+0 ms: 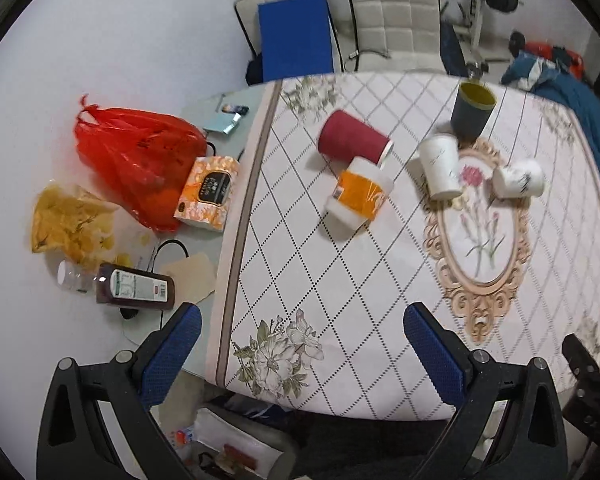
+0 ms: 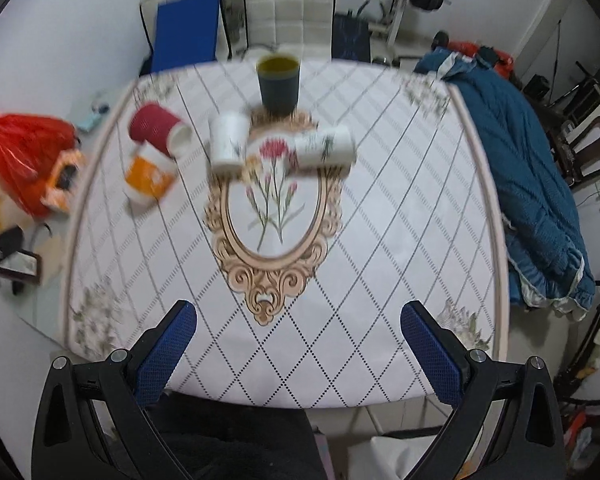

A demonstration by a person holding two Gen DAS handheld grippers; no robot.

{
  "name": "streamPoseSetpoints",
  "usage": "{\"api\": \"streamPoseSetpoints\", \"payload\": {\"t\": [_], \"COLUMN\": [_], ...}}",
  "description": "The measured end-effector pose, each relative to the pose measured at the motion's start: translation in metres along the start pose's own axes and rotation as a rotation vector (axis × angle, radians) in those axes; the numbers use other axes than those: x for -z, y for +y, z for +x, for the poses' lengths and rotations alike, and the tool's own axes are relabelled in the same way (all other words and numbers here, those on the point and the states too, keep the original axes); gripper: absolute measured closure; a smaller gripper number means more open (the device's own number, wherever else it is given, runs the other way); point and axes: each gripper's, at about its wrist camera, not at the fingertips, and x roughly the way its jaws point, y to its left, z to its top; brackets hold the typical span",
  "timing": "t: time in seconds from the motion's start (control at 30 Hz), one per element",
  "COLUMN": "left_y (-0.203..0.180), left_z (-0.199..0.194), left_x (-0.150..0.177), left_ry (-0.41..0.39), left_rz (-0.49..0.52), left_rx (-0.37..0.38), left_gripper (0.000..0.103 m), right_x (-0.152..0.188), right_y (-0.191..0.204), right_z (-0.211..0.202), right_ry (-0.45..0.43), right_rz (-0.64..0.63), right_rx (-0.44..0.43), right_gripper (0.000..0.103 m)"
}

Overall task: Flip cup upside down
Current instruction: 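Move the right tool toward the orange-and-white cup lying on its side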

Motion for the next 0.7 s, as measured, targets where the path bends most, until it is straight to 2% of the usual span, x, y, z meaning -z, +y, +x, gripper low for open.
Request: {"api": "streamPoseSetpoints", "payload": {"t": [0.17, 0.4, 0.7], "left_y": [-0.009, -0.021, -0.045], "left_z": [0.043, 0.105, 0.175], "left_x": [-0.024, -0.069, -0.115], "left_ry": [0.028, 0.068, 0.142], "left_rz": [0.091, 0.273, 0.472], "left_rx": [0.009, 0.004, 0.072], "left_gripper": [0.000, 0.000, 0.000], "right_x": [-0.001, -0.018, -0.055], "right_y": [0.013, 0.032, 0.062], "right_z": [0.062, 0.124, 0.171], "right_ry": [0.099, 0.223, 0.304], "right_rz": [-0.010, -0.014, -0.038], "right_rx": [0.026, 0.044, 0.076], "right_gripper": [0.000, 0.000, 0.000]}}
